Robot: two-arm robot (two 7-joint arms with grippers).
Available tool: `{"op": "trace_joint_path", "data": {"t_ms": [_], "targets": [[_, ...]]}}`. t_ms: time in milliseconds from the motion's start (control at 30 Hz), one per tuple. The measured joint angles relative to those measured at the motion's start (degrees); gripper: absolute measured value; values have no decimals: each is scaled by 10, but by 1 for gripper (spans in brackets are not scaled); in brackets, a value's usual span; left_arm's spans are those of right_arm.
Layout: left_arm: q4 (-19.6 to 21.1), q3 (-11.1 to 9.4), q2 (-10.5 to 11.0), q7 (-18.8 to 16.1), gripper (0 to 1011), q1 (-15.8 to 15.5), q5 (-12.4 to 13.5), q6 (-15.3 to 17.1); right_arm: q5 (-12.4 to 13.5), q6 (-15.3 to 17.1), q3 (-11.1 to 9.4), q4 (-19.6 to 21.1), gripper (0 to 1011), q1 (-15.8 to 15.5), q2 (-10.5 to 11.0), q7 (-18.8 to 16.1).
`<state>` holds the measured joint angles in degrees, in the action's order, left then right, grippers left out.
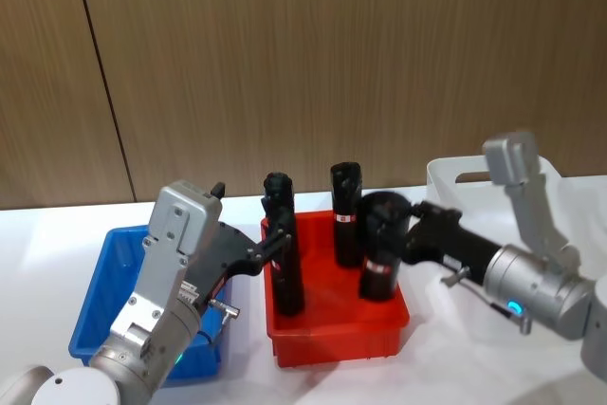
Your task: Pick the cotton swabs from the blue box and place them into the white box.
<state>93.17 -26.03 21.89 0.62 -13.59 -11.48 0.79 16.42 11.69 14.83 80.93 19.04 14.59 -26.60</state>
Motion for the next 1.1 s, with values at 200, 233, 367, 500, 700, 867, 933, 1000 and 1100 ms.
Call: {"op": "trace_joint_path", "data": {"t_ms": [200,233,367,500,700,867,933,1000,1100], "targets": [[0,0,0,0,1004,0,0,0,10,2,-14,24,554,6,10,18],[0,0,0,0,1004,0,0,0,11,2,-16,26,554,7,11,20],[0,0,0,0,1004,0,0,0,14,3,-27,35,554,13,18,34],[0,0,0,0,1004,0,0,0,16,3,-39,40,554,23,26,53],[0,0,0,0,1004,0,0,0,11,2,-52,37,554,37,35,75],[0,0,0,0,1004,0,0,0,-1,-2,-63,22,554,52,42,91],[0,0,0,0,1004,0,0,0,-8,-3,-66,13,554,59,45,97],[0,0,0,0,1004,0,0,0,-13,-4,-68,8,554,62,46,99],[0,0,0,0,1004,0,0,0,-22,-6,-71,-8,554,70,48,103]]}}
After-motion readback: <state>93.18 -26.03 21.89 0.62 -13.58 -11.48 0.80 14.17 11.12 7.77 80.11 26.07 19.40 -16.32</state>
